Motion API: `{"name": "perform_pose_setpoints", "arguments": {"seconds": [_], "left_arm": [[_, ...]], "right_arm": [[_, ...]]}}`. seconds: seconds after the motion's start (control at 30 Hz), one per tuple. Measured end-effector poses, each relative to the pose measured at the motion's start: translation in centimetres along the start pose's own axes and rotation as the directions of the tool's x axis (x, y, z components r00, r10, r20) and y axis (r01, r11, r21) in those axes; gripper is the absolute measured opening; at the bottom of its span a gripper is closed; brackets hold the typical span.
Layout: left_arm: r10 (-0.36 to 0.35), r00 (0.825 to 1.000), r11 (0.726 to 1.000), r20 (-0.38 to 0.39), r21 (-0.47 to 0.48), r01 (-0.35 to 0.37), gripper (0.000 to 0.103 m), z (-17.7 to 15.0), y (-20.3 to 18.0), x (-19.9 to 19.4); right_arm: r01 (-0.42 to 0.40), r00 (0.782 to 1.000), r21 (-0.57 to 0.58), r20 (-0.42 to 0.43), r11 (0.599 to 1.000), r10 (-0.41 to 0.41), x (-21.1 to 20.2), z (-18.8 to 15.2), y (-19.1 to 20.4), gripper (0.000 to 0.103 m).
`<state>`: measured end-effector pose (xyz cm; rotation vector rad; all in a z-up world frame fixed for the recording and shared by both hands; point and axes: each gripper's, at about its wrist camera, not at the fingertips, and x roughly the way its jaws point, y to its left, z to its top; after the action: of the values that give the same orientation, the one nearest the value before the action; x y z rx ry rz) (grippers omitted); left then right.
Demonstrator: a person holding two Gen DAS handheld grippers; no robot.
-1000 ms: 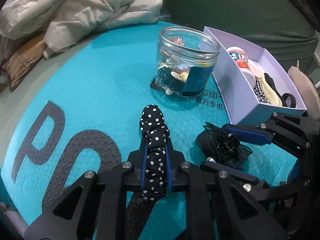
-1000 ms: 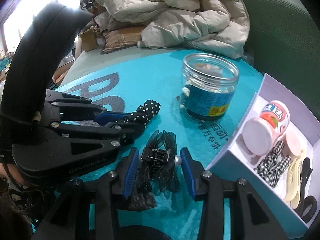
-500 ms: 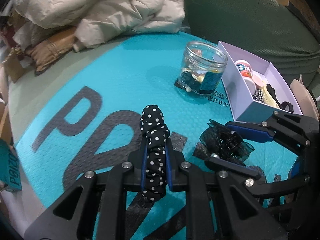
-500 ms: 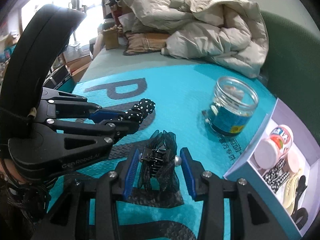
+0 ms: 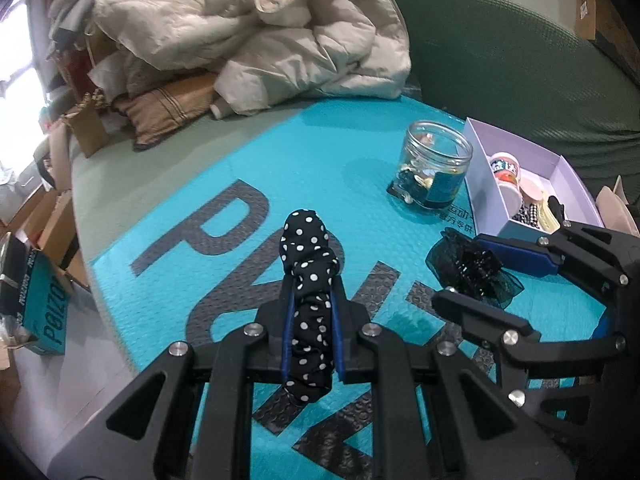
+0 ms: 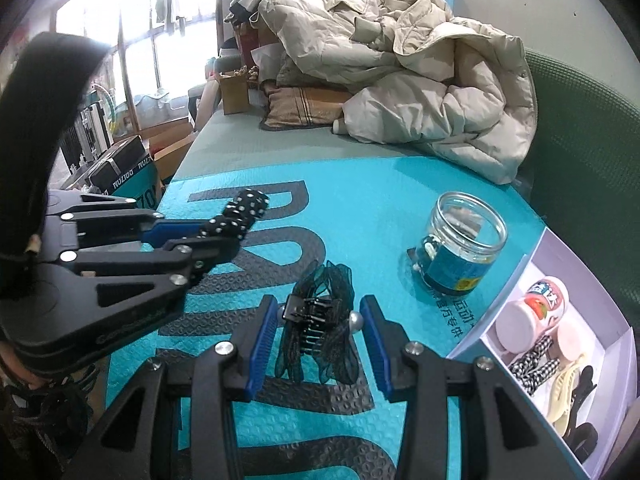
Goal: Organize objects
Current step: 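Carry the polka-dot scrunchie and sheer black clip with both grippers into the box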
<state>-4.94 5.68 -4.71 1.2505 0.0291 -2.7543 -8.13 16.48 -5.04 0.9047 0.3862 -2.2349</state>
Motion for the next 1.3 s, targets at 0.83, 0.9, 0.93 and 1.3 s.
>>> {"name": "perform_pose_setpoints", "arguments": {"seconds": [0.83, 0.9, 0.93, 1.3], "left_arm": [[-0.039, 0.999, 0.999, 0.010, 0.016, 0.039, 0.015, 2.0, -5.5, -0.6], [-0.042, 0.999, 0.998, 0.014, 0.037, 0.042, 0.015, 2.5, -6.4, -0.4], [-0.046, 0.999, 0.998, 0.014, 0.047, 0.045, 0.015, 2.7, -6.8, -0.2], [-0.099, 0.995, 0.985, 0.022, 0.141, 0.095, 0.015, 5.2, -11.3, 0.9]], "right_arm": [[0.095, 0.995, 0.058, 0.034, 0.994, -0.097, -3.2, 0.3, -5.3, 0.043], [0.107, 0.994, 0.073, 0.031, 0.992, -0.109, -3.5, 0.1, -6.1, 0.043], [0.117, 0.992, 0.080, 0.028, 0.990, -0.119, -3.6, 0.1, -6.5, 0.043], [0.196, 0.980, 0.162, 0.008, 0.967, -0.200, -4.9, -0.7, -11.4, 0.043]]}}
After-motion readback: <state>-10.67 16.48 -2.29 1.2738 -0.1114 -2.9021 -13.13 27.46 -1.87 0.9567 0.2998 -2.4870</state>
